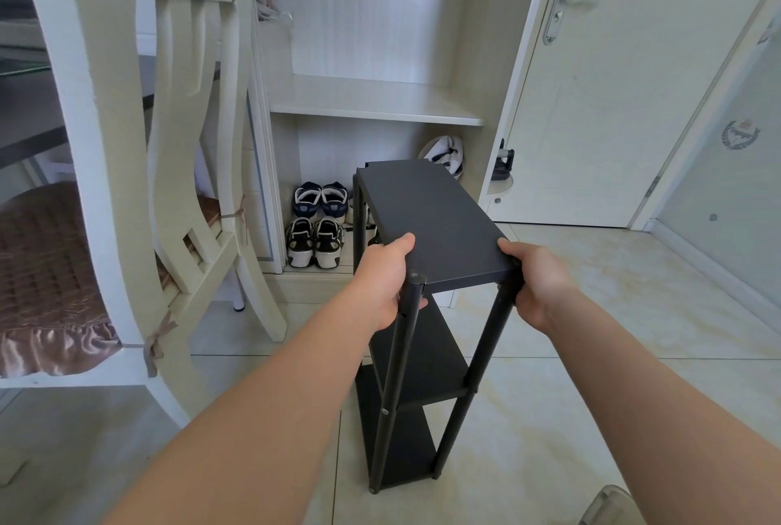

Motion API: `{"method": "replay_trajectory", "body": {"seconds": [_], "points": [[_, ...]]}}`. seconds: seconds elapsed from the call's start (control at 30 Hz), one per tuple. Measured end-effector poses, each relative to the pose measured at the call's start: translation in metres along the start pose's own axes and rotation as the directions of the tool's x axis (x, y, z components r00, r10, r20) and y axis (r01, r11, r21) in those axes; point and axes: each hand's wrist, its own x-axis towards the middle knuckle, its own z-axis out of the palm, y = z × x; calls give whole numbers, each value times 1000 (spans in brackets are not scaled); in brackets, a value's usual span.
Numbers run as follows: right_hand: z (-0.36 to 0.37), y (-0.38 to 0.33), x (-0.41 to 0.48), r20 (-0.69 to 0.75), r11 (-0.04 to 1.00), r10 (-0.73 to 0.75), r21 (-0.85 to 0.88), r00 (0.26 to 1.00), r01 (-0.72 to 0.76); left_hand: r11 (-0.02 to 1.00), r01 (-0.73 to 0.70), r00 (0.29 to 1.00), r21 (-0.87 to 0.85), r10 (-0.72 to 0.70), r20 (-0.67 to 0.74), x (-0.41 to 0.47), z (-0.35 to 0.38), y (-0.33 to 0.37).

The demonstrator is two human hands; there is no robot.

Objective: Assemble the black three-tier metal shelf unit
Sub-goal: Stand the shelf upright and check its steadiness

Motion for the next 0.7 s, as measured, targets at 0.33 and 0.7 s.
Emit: {"method": "replay_trajectory", "body": {"seconds": [0.33,0.7], "points": [[4,7,-3,7,1000,-10,24,1000,10,991,-70,994,114,79,-81,-3,5,1],[3,15,-2,36,992,-108,-57,994,110,995,-71,994,77,77,-83,-5,0,10]]}}
